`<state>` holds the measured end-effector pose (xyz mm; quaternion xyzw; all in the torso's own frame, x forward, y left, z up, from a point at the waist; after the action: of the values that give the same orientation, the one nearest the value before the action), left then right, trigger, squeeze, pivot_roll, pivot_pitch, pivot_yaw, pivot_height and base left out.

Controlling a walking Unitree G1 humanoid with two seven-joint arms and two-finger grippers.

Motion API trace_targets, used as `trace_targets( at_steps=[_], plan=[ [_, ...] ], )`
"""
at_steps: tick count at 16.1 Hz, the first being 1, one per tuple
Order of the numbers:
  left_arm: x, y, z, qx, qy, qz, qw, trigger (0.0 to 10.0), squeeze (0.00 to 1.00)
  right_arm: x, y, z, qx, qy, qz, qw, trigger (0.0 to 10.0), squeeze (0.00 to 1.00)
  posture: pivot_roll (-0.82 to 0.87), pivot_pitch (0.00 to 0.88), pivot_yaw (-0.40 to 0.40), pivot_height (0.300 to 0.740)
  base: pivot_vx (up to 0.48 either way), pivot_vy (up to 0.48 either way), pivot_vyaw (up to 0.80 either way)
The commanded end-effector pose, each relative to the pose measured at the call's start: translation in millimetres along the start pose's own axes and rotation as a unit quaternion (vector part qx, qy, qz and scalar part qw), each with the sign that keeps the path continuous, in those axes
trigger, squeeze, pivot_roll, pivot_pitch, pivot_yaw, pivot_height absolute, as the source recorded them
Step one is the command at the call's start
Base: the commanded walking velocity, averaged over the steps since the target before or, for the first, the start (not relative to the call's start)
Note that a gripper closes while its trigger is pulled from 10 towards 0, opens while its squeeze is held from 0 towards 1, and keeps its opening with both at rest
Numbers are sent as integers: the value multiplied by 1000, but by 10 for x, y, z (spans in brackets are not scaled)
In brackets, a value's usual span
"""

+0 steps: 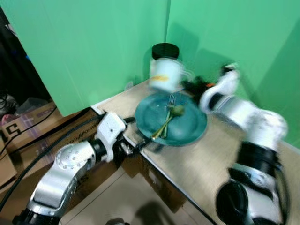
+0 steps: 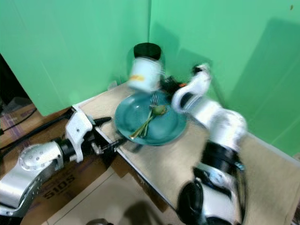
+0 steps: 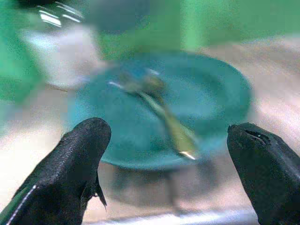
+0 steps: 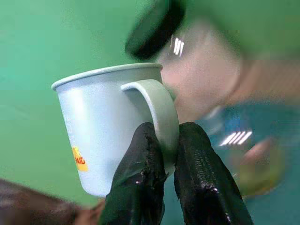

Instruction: Setting the table

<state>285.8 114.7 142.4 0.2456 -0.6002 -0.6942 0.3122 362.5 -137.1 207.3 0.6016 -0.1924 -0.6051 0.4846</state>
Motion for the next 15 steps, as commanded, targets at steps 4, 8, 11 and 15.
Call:
trace_targets(
  at_steps=[4, 8, 11, 15],
  plan=[
    [-181, 423, 82, 89, 129, -18, 987, 10000, 63, -54, 139, 525, 121, -18, 223, 967, 10000, 0, 72, 0, 21, 740, 0, 0, 0],
    [-148, 355, 18, 89, 159, -7, 983, 10000, 59, -24, -20, 730, 174, -59, 334, 925, 10000, 0, 60, 0, 31, 740, 0, 0, 0],
    [-188, 339, 47, 83, 181, -10, 980, 10000, 59, 9, -107, 731, 176, -76, 368, 910, 10000, 0, 63, 0, 31, 740, 0, 0, -796],
    [-225, 354, 89, 97, 206, -21, 973, 10000, 63, 80, -149, 757, 189, -99, 350, 912, 10000, 0, 84, 0, 10, 740, 0, 0, -800]
  ],
)
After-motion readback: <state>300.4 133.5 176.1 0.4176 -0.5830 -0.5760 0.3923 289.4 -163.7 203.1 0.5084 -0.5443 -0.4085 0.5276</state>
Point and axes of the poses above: a point about 5 cm out from each wrist's last joint towards the gripper, its own z axis pointing back from the gripper into the wrist, its own y axis along the axis of the wrist's last joint, x = y × z, the point moved 4 cm from there along -z, pointing out of the wrist towards the gripper, and after that the axes turned 11 degrees about z, right-handed, at the moved point
